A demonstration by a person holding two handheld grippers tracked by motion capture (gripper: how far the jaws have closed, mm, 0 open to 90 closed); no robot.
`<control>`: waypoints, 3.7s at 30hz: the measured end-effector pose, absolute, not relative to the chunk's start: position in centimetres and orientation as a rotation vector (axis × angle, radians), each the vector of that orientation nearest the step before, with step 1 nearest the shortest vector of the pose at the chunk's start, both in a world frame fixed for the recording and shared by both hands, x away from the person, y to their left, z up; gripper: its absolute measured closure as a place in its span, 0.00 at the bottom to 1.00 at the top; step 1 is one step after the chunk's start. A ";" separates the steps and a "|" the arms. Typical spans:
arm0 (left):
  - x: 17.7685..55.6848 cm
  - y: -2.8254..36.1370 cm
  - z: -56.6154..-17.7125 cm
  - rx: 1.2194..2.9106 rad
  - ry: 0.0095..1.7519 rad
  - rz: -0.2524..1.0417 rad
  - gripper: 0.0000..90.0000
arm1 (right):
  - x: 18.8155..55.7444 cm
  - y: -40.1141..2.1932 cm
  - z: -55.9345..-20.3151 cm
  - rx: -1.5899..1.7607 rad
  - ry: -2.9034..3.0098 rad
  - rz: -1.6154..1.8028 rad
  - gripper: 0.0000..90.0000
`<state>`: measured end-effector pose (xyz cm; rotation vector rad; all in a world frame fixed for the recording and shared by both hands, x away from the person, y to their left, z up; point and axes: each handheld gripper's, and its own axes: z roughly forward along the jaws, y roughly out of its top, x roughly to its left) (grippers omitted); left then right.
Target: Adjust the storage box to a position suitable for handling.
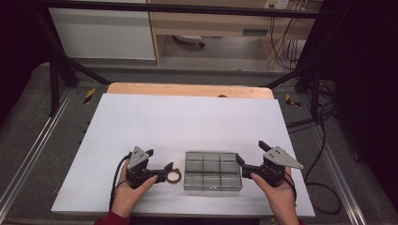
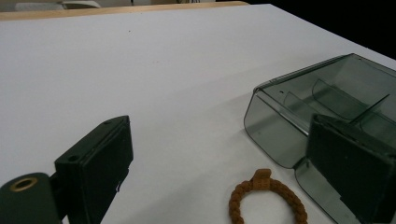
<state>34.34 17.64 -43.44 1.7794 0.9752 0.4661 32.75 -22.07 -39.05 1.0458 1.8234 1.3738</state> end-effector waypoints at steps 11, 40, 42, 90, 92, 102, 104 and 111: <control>34.1 17.5 -43.4 1.767 0.956 0.439 0.08 | 32.0 -20.0 -38.5 0.984 1.875 1.413 0.08; 32.3 17.4 -43.3 1.778 0.934 0.386 0.09 | 30.2 -14.6 -39.4 0.822 2.088 1.405 0.43; 32.1 17.5 -43.2 1.774 0.930 0.387 0.10 | 30.0 -14.3 -39.6 0.807 2.095 1.409 0.49; 30.4 16.6 -43.2 1.874 0.840 0.274 1.00 | 27.6 -11.3 -45.1 0.661 2.472 1.368 1.00; 30.3 16.4 -43.4 1.885 0.840 0.258 1.00 | 27.5 -11.4 -45.3 0.661 2.486 1.357 1.00; 29.1 15.4 -44.1 1.957 0.790 0.194 1.00 | 27.4 -12.3 -45.9 0.702 2.509 1.294 1.00; 29.1 15.3 -44.2 1.960 0.786 0.172 1.00 | 27.3 -12.7 -46.0 0.718 2.508 1.282 1.00; 29.0 14.7 -44.4 1.986 0.763 0.152 1.00 | 27.2 -13.9 -45.9 0.779 2.483 1.275 1.00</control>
